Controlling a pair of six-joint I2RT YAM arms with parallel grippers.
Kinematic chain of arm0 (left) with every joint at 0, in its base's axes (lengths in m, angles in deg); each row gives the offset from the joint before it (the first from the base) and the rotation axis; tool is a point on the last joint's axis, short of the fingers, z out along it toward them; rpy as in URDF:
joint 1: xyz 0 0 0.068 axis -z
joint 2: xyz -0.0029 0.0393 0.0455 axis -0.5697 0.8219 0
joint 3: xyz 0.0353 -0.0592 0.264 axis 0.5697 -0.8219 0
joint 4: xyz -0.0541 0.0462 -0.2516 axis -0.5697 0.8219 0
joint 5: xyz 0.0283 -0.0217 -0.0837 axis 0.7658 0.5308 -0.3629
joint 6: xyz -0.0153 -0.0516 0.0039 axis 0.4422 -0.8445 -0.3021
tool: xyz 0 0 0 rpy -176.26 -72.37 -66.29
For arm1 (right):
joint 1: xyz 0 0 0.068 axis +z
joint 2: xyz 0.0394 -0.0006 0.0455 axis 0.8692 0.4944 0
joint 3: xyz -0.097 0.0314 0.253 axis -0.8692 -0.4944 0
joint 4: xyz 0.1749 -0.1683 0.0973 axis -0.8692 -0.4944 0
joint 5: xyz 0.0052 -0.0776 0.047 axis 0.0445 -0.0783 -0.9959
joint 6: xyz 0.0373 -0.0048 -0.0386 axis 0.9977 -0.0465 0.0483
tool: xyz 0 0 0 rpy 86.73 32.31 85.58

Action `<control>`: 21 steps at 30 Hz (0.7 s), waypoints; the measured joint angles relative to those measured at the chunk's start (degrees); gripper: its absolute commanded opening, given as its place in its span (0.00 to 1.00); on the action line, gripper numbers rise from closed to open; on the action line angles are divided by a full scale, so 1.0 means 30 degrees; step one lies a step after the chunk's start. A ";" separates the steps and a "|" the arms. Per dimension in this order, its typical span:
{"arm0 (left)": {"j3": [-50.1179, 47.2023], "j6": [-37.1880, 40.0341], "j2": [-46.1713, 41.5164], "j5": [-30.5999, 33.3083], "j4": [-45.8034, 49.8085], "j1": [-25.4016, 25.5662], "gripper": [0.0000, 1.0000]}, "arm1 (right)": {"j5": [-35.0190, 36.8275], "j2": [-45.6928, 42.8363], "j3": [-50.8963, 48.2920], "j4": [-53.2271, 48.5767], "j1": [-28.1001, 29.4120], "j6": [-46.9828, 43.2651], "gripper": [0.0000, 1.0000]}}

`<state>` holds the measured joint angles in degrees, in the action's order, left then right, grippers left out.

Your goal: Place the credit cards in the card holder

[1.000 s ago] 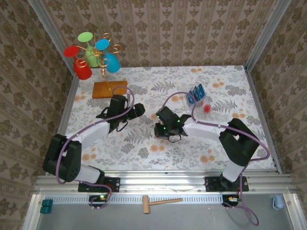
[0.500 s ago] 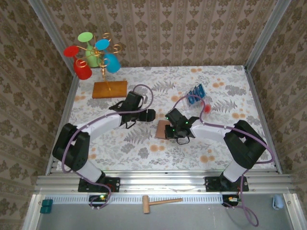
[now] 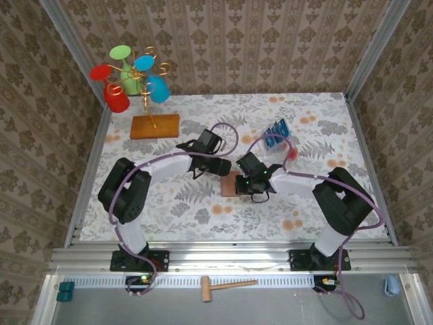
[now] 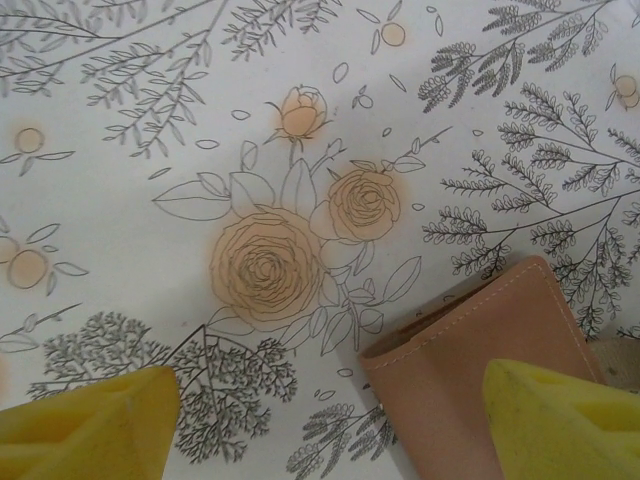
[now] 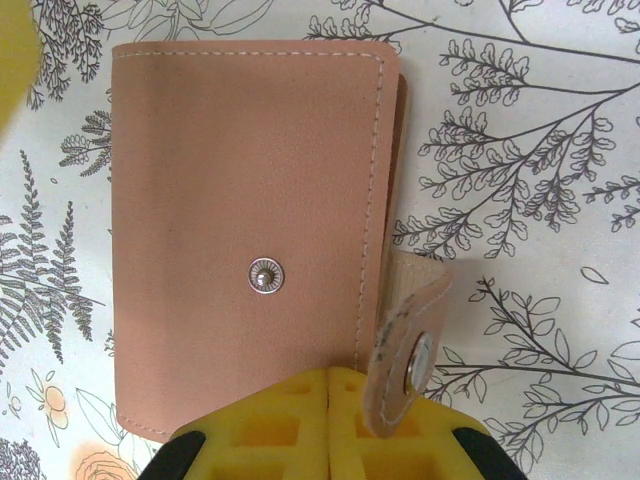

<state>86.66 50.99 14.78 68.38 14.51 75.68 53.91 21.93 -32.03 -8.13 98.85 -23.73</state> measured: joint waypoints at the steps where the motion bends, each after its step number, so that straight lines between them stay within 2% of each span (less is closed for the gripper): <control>1: 0.0007 0.0080 0.0153 0.0138 0.0015 0.0117 0.81 | -0.0022 0.0000 0.0000 0.0000 0.0000 -0.0051 0.06; 11: -0.0138 0.0095 0.0896 0.1566 0.0015 0.0328 0.81 | -0.0124 0.0000 0.0000 -0.0007 -0.0029 -0.0146 0.06; 21: -0.0211 0.0095 0.1144 0.1705 -0.0517 0.0364 0.81 | -0.0342 0.0000 0.0000 0.0000 -0.0036 -0.0146 0.06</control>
<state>86.03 51.28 18.22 73.49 12.95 76.77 52.88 21.93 -32.03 -8.13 98.74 -24.17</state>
